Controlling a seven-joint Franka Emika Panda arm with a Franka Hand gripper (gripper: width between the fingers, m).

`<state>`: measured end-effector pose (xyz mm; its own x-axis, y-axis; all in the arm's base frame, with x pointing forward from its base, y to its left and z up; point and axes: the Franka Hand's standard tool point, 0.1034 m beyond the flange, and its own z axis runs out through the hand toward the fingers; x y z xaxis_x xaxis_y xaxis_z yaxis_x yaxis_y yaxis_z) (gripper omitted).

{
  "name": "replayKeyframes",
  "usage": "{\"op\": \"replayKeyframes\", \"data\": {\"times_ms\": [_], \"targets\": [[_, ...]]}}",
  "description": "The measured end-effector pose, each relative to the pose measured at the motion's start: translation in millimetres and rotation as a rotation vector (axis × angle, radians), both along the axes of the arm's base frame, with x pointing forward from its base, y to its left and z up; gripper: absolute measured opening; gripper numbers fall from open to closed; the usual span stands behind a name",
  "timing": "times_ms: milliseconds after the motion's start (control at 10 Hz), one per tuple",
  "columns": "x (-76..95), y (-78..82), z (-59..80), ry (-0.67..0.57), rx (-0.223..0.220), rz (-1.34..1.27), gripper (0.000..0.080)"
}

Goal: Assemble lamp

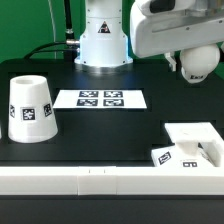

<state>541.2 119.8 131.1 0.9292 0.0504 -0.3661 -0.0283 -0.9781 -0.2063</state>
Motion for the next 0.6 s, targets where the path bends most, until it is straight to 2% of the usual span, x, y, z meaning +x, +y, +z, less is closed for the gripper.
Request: {"op": "replayKeyframes", "data": {"times_ms": [100,200,400,600], "targets": [[5.1,-4.2,-7.8,-0.09,-0.003,0.005,0.0574],[12.0,-7.6,-3.9,-0.15,-0.004,0.007,0.0574],[26.0,-15.1,14.1,-0.298,-0.019,-0.009,0.0574],[40.0,-19.6,19.7,-0.446,-0.035,-0.034,0.0574]]}}
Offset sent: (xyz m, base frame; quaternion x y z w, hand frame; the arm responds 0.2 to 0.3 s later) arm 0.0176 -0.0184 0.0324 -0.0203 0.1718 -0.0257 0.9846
